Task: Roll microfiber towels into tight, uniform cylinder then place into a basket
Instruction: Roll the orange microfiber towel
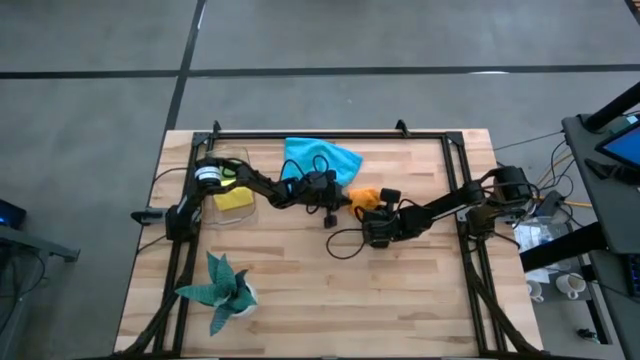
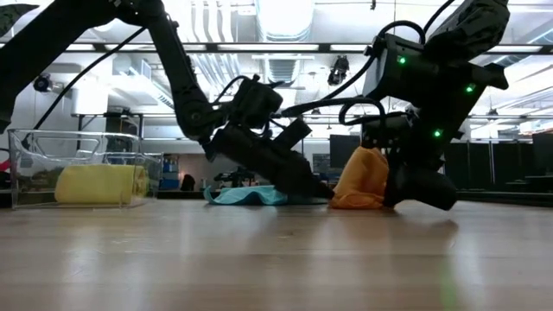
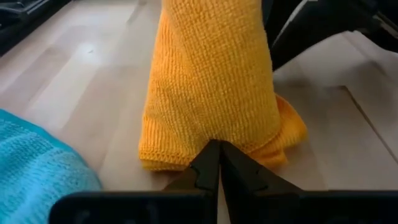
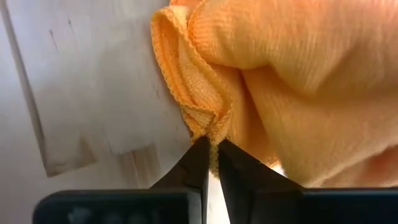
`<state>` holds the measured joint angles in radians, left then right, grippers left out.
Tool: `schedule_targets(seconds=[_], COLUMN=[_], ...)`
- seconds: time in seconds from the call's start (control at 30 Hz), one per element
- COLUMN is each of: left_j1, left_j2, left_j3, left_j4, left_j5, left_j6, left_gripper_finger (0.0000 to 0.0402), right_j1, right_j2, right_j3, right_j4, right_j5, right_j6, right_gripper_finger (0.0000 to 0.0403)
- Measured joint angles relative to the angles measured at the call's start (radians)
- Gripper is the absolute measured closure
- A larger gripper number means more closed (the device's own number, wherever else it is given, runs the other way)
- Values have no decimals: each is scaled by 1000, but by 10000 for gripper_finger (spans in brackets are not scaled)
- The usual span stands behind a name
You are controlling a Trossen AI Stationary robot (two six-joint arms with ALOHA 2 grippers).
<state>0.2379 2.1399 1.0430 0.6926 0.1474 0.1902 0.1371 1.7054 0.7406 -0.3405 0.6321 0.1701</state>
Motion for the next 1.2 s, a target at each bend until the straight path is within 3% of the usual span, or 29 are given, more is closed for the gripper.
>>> schedule_targets(seconds=[0.37, 0.67, 0.93, 1.2], left_j1=[0, 0, 0, 0], left_j2=[0, 0, 0, 0], left_j3=[18, 19, 29, 31], left_j4=[5, 5, 5, 6], left_j5=[-2, -8, -15, -27], left_j6=[0, 0, 0, 0], left_gripper_finger=[402, 402, 402, 402], right_j1=[1, 24, 24, 26], right_j2=[-26, -193, -261, -191], right_j3=[1, -12, -80, -145], right_j4=[-68, -201, -106, 77], right_j5=[-36, -109, -136, -169], right_j6=[76, 170, 181, 201], right_gripper_finger=[367, 375, 393, 387])
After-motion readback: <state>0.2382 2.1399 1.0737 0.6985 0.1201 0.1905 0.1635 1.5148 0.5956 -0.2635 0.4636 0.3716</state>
